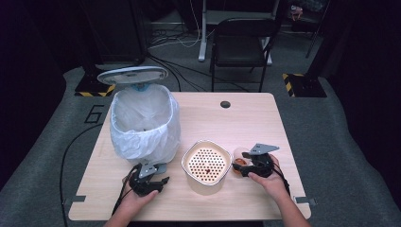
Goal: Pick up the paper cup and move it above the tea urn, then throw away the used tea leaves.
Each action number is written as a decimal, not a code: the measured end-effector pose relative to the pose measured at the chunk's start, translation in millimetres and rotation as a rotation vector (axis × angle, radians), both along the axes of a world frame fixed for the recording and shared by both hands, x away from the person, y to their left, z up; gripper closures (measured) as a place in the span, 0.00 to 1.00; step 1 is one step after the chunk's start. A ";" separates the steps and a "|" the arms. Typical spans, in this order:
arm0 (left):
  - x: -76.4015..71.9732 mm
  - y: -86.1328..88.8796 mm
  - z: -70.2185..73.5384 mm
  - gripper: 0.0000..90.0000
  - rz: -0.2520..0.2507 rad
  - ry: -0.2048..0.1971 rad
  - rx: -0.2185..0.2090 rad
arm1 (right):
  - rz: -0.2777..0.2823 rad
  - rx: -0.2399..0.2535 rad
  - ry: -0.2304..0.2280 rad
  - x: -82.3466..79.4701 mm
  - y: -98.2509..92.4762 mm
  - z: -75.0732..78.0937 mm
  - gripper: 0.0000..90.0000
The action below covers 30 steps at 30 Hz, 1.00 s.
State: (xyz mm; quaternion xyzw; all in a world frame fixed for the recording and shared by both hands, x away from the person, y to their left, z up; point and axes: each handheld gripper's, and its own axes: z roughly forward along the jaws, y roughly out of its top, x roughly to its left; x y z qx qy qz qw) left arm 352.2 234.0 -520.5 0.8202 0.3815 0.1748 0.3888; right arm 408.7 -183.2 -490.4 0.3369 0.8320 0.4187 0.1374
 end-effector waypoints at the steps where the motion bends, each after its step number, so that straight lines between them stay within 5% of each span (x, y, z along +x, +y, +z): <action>1: 0.1 0.0 0.0 0.41 0.000 0.001 -0.001 | -0.002 0.002 0.005 -0.6 -0.2 0.3 0.40; 13: 0.0 0.0 -0.1 0.41 -0.001 -0.001 0.001 | 0.030 -0.019 0.004 0.4 -8.6 7.3 0.50; 30: 0.0 0.2 0.0 0.41 -0.002 -0.001 0.001 | 0.003 -0.026 -0.095 23.9 -18.3 44.4 0.51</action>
